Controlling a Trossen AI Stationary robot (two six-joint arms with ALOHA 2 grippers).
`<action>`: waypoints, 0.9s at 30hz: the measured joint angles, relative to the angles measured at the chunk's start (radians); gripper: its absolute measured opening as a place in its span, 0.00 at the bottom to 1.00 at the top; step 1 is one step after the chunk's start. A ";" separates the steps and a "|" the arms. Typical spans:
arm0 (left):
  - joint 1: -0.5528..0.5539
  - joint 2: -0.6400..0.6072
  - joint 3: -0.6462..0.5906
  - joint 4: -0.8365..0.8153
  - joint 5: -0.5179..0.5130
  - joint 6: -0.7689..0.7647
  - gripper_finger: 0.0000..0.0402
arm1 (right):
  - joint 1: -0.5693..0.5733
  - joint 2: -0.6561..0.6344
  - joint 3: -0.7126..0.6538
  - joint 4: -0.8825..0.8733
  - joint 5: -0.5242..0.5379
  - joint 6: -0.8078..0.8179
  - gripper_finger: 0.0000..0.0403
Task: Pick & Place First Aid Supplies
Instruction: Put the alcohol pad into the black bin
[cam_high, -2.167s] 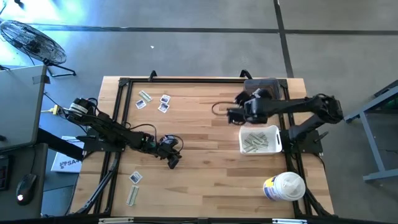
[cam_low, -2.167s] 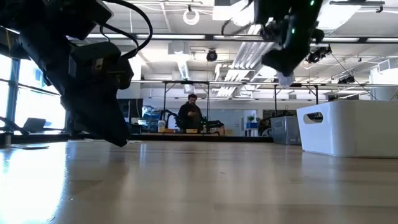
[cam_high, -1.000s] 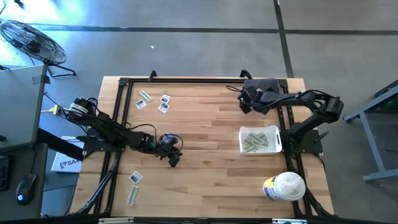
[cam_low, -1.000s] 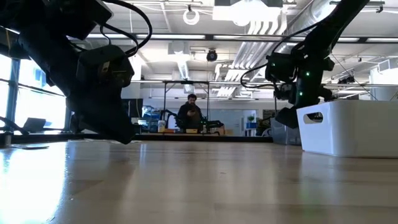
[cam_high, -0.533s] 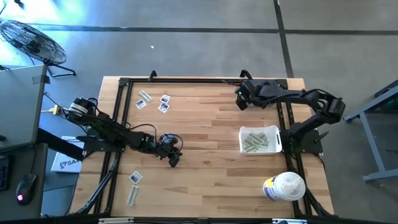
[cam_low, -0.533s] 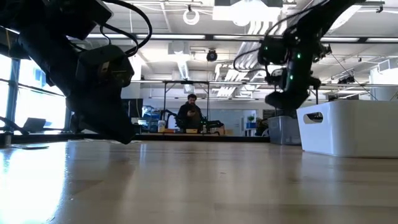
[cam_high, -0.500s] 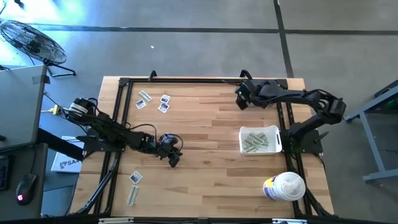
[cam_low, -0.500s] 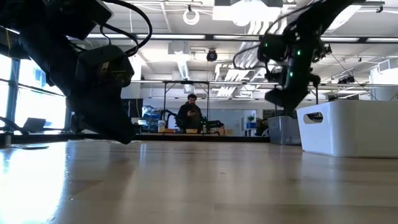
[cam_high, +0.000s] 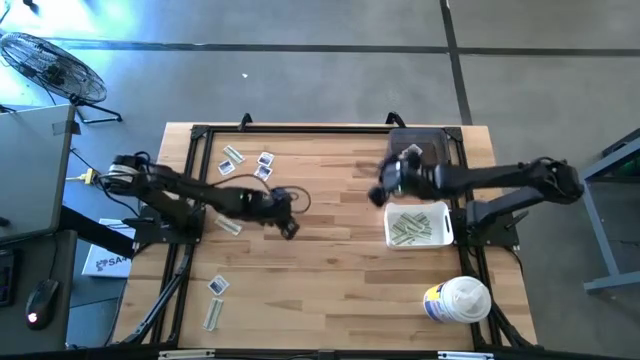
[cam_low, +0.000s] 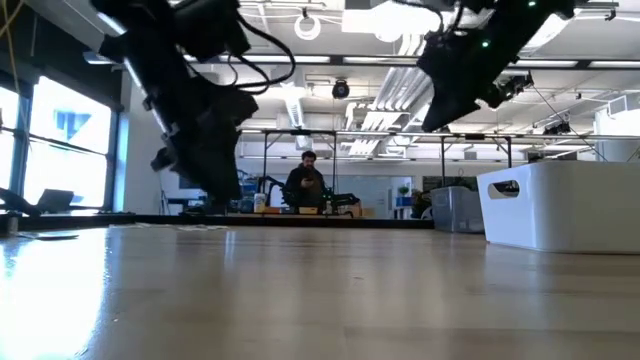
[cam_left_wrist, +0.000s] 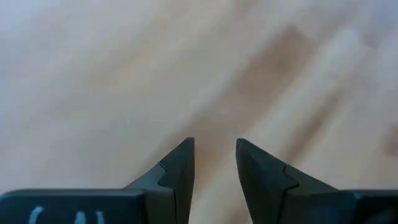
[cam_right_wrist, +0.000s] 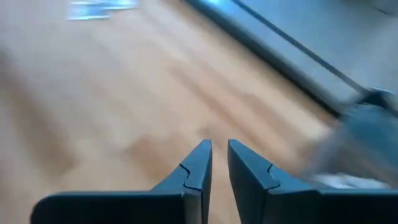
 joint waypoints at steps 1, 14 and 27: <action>0.021 -0.001 0.030 -0.055 -0.026 0.004 0.29 | 0.044 0.000 -0.028 0.053 0.000 0.001 0.11; 0.349 0.006 0.068 -0.260 -0.160 -0.004 0.29 | 0.470 0.067 -0.365 0.824 0.066 -0.066 0.06; 0.596 0.006 -0.043 -0.053 -0.154 0.006 0.29 | 0.500 0.075 -0.364 0.906 0.059 -0.149 0.03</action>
